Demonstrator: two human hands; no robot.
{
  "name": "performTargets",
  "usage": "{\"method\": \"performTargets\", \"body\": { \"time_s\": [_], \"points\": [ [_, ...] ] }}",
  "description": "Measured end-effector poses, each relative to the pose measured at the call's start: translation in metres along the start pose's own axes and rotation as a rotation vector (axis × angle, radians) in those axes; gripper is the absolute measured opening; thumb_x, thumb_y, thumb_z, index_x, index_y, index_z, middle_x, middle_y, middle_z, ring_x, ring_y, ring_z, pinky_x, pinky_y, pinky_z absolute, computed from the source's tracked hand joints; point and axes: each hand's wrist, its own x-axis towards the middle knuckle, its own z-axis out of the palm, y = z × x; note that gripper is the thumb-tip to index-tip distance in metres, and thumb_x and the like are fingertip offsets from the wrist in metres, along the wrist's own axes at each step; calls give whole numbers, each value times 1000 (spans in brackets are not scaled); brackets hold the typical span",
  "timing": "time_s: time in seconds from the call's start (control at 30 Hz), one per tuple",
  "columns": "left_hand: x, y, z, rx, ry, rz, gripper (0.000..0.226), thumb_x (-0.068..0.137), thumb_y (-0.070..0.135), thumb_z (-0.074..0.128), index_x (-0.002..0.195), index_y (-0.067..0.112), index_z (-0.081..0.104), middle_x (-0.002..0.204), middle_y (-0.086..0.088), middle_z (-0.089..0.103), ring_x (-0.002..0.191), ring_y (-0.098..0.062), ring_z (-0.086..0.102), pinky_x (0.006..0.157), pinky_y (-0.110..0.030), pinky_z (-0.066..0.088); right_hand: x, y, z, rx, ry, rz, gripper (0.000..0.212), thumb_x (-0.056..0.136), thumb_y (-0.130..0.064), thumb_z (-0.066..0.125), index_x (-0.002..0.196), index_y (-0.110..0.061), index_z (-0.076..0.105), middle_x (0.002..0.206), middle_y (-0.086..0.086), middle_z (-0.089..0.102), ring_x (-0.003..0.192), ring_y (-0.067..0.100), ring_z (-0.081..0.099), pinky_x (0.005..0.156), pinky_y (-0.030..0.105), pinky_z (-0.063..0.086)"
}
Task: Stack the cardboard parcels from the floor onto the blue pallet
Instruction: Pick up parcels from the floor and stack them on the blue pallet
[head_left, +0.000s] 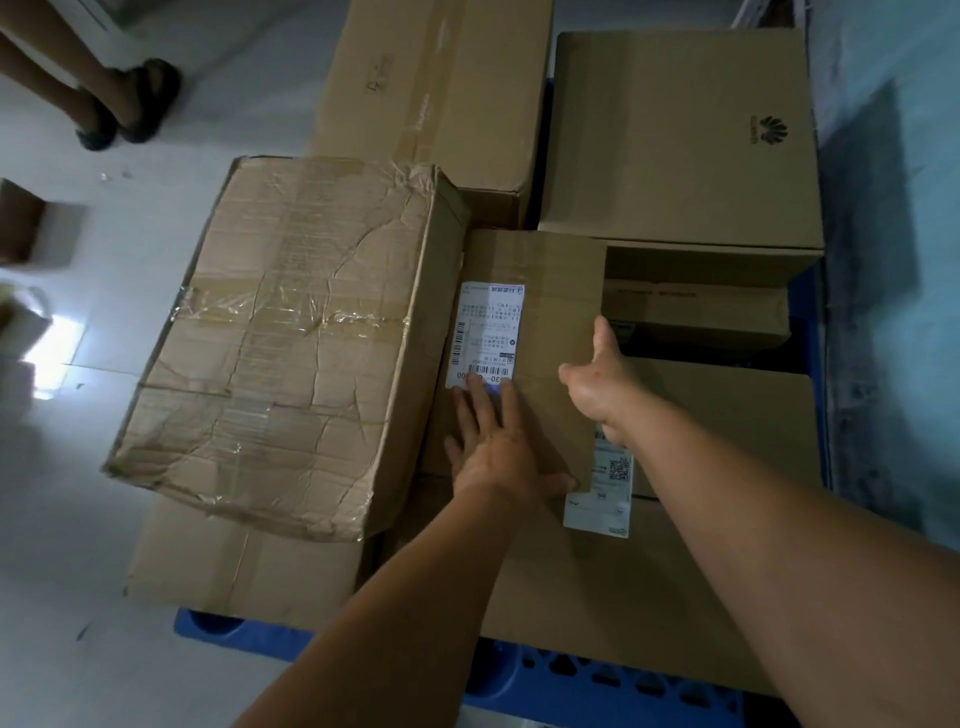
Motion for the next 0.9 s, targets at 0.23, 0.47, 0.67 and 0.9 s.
{"method": "performTargets", "body": {
  "time_s": [0.23,0.47,0.67,0.9],
  "points": [
    [-8,-3,-5,-113,14,-2,118,76,53,70,151,25,-17,155,-4,-32,142,-24,-29,116,-50,-4,-19,4,3,71,42,12,77,98,-19,50,152,-34,-3,161,-3,8,145,22,19,115,43,24],
    [-45,0,-19,-546,248,-20,70,94,36,53,152,26,15,157,-1,24,143,-20,26,114,-44,31,-70,4,-1,241,129,-16,66,97,-32,51,151,-33,13,157,-3,24,139,20,33,103,39,36],
    [-109,-7,-36,-899,363,-79,53,99,31,48,148,22,33,146,0,45,136,-16,40,113,-34,32,-142,-5,-2,328,125,-56,56,99,-41,41,150,-29,22,154,-3,32,135,16,38,93,28,33],
    [-192,-38,-57,-1152,426,-115,47,99,33,47,142,16,42,128,4,59,121,-15,53,104,-32,42,-226,-22,24,365,142,-71,51,99,-49,33,146,-29,34,148,-1,40,131,16,42,93,29,33]
  ]
}}
